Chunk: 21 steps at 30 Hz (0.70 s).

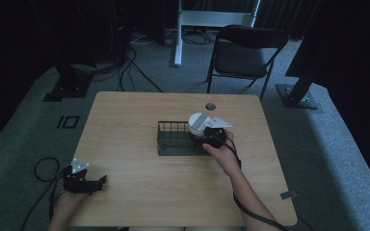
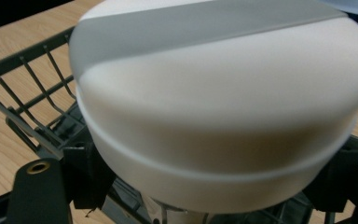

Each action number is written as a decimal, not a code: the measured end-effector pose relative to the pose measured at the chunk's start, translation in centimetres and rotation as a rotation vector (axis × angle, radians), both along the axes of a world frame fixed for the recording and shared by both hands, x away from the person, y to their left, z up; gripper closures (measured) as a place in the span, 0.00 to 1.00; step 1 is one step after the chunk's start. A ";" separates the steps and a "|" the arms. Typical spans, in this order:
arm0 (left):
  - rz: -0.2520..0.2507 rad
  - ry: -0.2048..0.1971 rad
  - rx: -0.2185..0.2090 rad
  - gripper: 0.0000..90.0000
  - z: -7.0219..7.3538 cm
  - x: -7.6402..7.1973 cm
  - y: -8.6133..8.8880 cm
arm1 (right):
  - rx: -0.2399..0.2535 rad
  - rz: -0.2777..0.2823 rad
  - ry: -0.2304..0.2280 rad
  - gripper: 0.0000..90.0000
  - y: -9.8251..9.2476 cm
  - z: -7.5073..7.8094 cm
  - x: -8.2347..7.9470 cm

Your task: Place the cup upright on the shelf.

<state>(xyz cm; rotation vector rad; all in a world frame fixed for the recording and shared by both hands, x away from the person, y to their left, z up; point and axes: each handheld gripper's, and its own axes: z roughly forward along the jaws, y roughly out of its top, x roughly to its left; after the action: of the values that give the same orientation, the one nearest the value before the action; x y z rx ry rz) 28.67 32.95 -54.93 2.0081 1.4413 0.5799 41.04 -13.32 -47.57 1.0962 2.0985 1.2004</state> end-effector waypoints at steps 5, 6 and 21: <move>0.000 0.000 0.000 0.00 0.0 0.0 0.0 | -0.020 -0.007 -0.034 0.20 0.2 -0.2 -0.3; 0.000 0.000 0.000 0.00 0.0 0.0 0.0 | -0.022 -0.010 -0.037 0.20 0.2 -0.2 -0.4; 0.000 0.000 0.000 0.00 0.0 0.0 0.0 | 0.030 -0.017 -0.030 0.15 -0.2 -0.2 -0.4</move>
<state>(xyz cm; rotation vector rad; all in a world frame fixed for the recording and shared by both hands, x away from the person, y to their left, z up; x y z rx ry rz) 28.67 32.95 -54.93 2.0082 1.4411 0.5798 40.59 -13.55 -47.75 1.1001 2.0512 1.2361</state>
